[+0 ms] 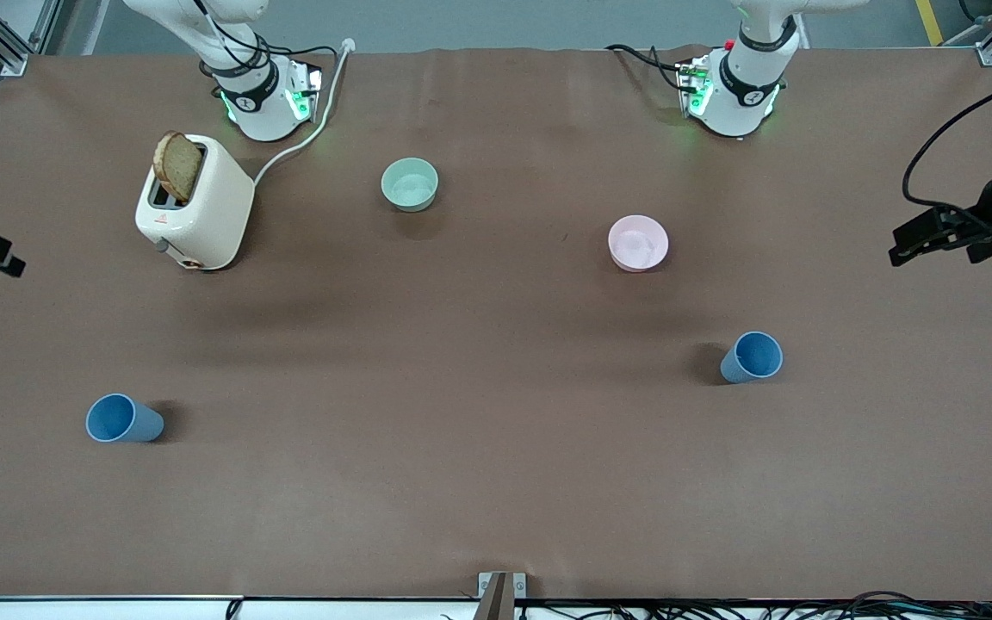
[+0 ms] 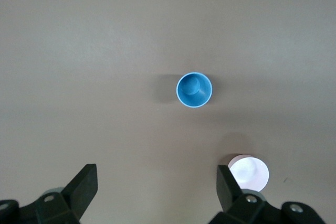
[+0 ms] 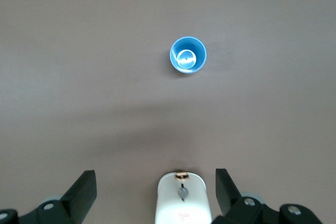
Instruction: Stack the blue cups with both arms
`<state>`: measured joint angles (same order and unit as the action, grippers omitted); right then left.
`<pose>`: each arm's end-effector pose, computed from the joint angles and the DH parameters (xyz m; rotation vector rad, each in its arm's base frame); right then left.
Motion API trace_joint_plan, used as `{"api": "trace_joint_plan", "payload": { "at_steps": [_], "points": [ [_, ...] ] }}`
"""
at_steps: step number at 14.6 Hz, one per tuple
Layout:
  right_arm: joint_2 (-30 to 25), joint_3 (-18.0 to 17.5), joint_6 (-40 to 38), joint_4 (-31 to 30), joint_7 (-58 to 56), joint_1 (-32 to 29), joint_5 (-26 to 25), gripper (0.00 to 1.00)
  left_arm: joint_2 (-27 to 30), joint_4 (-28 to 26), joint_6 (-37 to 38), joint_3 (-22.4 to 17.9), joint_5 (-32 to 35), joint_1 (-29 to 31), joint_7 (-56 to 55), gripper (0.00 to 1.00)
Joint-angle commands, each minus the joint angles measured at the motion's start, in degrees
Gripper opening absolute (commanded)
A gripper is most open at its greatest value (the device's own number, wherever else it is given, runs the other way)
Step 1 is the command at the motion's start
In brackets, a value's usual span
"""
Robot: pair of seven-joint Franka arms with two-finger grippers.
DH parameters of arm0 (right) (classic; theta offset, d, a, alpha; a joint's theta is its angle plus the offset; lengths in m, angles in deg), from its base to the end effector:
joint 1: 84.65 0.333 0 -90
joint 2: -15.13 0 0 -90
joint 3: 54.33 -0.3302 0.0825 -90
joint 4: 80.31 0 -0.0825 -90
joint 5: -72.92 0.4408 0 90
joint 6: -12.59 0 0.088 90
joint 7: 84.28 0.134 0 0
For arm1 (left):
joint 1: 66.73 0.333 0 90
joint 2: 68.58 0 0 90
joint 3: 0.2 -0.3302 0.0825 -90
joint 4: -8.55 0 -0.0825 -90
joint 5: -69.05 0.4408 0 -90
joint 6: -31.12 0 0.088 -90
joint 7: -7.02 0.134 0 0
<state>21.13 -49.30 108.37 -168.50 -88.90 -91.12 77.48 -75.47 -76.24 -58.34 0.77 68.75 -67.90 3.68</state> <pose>0.6432 -0.1182 0.5719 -3.0694 0.1942 -0.0580 0.6468 -0.0243 0.5832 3.1354 0.0330 -0.0612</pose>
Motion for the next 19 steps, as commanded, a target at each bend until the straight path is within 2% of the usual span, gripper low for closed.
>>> {"api": "trace_joint_plan", "payload": {
  "at_steps": [1, 4, 9, 11, 13, 15, 19],
  "points": [
    [4.6, 1.7, 3.9, -0.1, -2.7, -0.9, 3.2, 1.0, -5.9, 0.8, 0.5, 0.3, 0.3, 0.4, 1.0, 1.0],
    [10.4, 2.1, 9.0, -0.1, -7.8, -3.6, 6.8, 1.0, -11.0, -0.4, -3.8, 0.4, 0.3, -0.1, 1.1, 1.0],
    [19.7, 2.1, 20.7, 0.1, -12.6, -5.2, 10.6, 1.0, -12.4, -12.0, -21.2, 0.7, 1.0, -0.5, 1.2, 1.0],
    [24.4, 2.1, 26.2, 0.2, -17.2, -6.3, 13.1, 1.0, -12.4, -15.0, -23.7, 0.9, 1.0, -0.6, 1.1, 1.0],
    [27.5, 2.1, 28.3, 0.2, -21.6, -6.5, 16.1, 0.99, -12.6, -17.8, -26.5, 1.3, 1.0, -0.7, 1.1, 1.0],
    [29.7, 2.1, 28.8, 0.6, -21.7, -6.6, 16.7, 0.98, -14.2, -18.4, -27.6, 1.4, 1.1, -0.7, 1.2, 1.0],
    [32.7, 2.1, 35.2, 0.6, -21.8, -6.8, 16.9, 0.92, -16.8, -18.5, -30.0, 1.4, 1.1, -0.7, 1.1, 1.0]
  ]
}}
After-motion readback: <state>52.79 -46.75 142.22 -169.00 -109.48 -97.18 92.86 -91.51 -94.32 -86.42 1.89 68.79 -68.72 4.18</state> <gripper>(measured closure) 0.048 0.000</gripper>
